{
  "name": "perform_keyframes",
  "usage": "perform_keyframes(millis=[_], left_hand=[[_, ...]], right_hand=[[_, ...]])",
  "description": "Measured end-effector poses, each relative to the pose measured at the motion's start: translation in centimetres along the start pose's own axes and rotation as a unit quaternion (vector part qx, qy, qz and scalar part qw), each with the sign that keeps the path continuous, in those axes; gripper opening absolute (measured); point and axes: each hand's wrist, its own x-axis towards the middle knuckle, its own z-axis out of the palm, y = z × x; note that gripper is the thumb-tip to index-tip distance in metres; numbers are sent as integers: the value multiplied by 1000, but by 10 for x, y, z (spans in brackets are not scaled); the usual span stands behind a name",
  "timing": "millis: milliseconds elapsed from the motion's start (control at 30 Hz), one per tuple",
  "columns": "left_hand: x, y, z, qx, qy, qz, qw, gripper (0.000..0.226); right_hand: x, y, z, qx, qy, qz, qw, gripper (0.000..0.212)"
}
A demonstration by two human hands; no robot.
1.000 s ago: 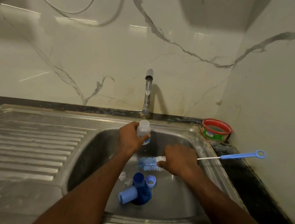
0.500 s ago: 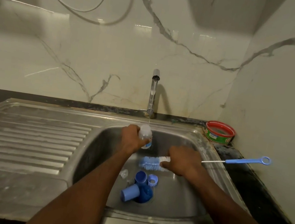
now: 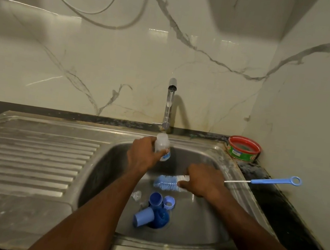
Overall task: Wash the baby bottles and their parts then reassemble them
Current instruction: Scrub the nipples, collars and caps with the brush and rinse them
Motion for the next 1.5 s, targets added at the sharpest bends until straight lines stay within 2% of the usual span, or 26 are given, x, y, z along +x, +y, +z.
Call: perform_keyframes(millis=[67, 167, 267, 367, 467, 600, 667, 800, 933, 1033, 1100, 1167, 1233, 1367, 1500], left_hand=[[-1, 1, -1, 9, -36, -1, 999, 48], [1, 0, -1, -37, 11, 8, 999, 51], [-2, 1, -2, -7, -28, 9, 1000, 48], [0, -2, -1, -42, 14, 23, 999, 51], [-2, -1, -3, -8, -34, 28, 999, 48], [1, -5, 1, -72, -11, 56, 996, 48], [-1, -8, 6, -30, -61, 57, 996, 46], [2, -12, 6, -41, -69, 92, 992, 65], [6, -17, -2, 72, -80, 164, 981, 73], [9, -12, -13, 161, -70, 228, 958, 64], [9, -5, -16, 233, -55, 266, 934, 61], [4, 2, -13, 322, -44, 313, 892, 61], [-2, 0, -9, 369, -58, 334, 866, 61], [-4, -7, -8, 386, -77, 329, 859, 56], [2, -8, -8, 367, -71, 321, 870, 62]], right_hand=[[-1, 1, 0, 0, -1, 1, 1000, 44], [0, 2, 0, 0, -1, 4, 1000, 45], [-1, 2, 0, -4, -1, 10, 1000, 45], [0, 3, 0, -4, -1, 11, 1000, 44], [-1, 7, -4, -4, 5, 15, 1000, 42], [-2, 11, -7, 3, 14, 24, 1000, 41], [-3, 14, -8, 0, 14, 29, 999, 41], [-4, 19, -7, 1, 1, 33, 999, 40], [-4, 19, -9, 4, -15, 33, 999, 39], [-5, 20, -10, 3, -15, 28, 1000, 39], [-5, 21, -9, 5, -13, 28, 1000, 39], [-5, 23, -9, 4, -11, 28, 1000, 39], [-4, 24, -9, 1, -14, 24, 1000, 39], [-2, 24, -8, -6, -17, 23, 1000, 40], [-2, 24, -7, -7, -13, 22, 1000, 41]])
